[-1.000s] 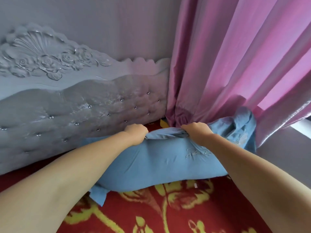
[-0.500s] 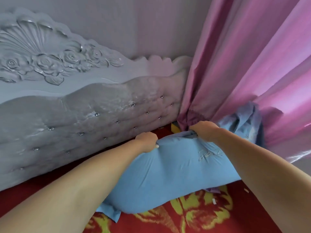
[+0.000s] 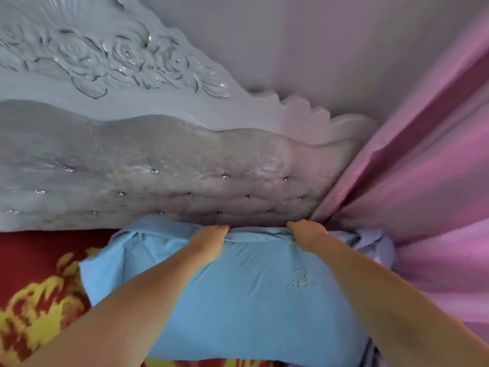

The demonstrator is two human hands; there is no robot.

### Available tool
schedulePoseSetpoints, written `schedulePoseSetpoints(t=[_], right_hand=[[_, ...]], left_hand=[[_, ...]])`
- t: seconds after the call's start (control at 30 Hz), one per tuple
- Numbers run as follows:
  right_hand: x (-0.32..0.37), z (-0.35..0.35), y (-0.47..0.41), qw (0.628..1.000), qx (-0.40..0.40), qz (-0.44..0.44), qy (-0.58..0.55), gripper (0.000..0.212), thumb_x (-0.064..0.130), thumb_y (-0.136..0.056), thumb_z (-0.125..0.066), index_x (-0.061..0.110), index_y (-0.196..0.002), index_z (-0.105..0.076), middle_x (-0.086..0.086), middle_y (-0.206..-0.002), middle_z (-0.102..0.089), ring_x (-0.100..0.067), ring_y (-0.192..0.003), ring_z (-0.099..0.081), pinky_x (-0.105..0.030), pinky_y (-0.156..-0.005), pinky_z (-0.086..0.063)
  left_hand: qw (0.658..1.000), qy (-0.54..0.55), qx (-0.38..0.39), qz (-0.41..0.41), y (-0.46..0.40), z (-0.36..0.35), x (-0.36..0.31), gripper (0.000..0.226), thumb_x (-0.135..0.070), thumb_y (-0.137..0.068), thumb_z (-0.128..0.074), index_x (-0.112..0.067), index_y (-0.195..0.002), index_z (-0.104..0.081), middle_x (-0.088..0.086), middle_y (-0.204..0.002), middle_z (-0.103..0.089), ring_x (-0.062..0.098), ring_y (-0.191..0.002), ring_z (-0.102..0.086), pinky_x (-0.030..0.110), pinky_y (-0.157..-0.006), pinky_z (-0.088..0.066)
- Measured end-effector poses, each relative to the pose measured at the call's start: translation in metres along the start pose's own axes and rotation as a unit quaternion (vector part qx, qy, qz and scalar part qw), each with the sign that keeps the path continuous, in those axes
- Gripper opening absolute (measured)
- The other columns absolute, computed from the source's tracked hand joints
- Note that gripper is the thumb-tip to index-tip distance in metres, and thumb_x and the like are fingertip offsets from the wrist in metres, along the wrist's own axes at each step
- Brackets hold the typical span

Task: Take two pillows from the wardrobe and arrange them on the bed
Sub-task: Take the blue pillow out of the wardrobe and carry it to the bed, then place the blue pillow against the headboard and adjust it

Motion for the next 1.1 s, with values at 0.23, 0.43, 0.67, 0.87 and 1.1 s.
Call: schedulePoseSetpoints(t=[0.23, 0.43, 0.67, 0.87, 1.1], right_hand=[[-0.023, -0.09, -0.097, 0.991, -0.104, 0.006, -0.087, 0.051, 0.022, -0.094, -0.048, 0.012, -0.141, -0.035, -0.012, -0.147, -0.04, -0.025, -0.138, -0.035, -0.043, -0.116, -0.022], [0.004, -0.211, -0.09, 0.993, -0.049, 0.046, -0.097, 0.064, 0.038, -0.1, -0.033, 0.017, -0.154, -0.005, -0.001, -0.163, 0.002, -0.016, -0.15, 0.002, -0.057, -0.117, -0.002], [0.035, -0.228, -0.017, 0.972, -0.158, 0.155, -0.081, 0.084, 0.058, -0.08, -0.06, 0.022, -0.15, -0.029, -0.015, -0.158, -0.021, -0.031, -0.147, -0.021, -0.07, -0.11, -0.012], [0.074, -0.296, 0.031, 0.971, -0.119, 0.196, 0.069, 0.113, 0.058, -0.055, -0.08, 0.028, -0.149, -0.025, -0.012, -0.156, -0.028, -0.031, -0.143, -0.03, -0.075, -0.102, -0.023], [-0.02, -0.269, -0.023, 0.993, -0.09, 0.025, 0.073, 0.071, 0.037, -0.097, -0.043, 0.037, -0.151, 0.003, -0.005, -0.162, 0.014, -0.03, -0.149, 0.009, -0.073, -0.107, -0.002]], left_hand=[[0.995, -0.054, -0.009, 0.089, -0.04, -0.102, 0.022, 0.061, -0.03, -0.101, -0.034, -0.016, -0.154, -0.008, 0.004, -0.163, 0.002, 0.019, -0.15, 0.0, 0.044, -0.12, -0.011], [0.988, -0.049, -0.105, 0.104, -0.005, -0.174, 0.022, 0.063, -0.031, -0.093, -0.055, -0.013, -0.149, -0.031, 0.011, -0.159, -0.022, 0.028, -0.147, -0.022, 0.058, -0.114, -0.017], [0.945, 0.022, -0.22, 0.243, 0.025, -0.169, 0.088, 0.076, -0.047, -0.091, -0.052, -0.012, -0.152, -0.023, 0.016, -0.16, -0.013, 0.028, -0.149, -0.011, 0.058, -0.115, -0.011], [0.795, 0.318, -0.24, 0.456, 0.065, -0.178, 0.192, 0.109, -0.072, -0.074, -0.056, -0.019, -0.153, -0.003, 0.016, -0.159, -0.018, 0.032, -0.146, -0.021, 0.053, -0.115, -0.021], [0.761, 0.479, -0.192, 0.393, 0.085, -0.223, 0.198, 0.103, -0.073, -0.064, -0.066, -0.017, -0.144, -0.033, 0.009, -0.14, -0.051, 0.03, -0.124, -0.053, 0.042, -0.103, -0.044]])
Point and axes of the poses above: each hand's wrist, its own y-axis away from the middle knuckle, its own z-axis out of the back of the hand, x = y × z, the point moved 9 cm from there along -y, towards the middle knuckle
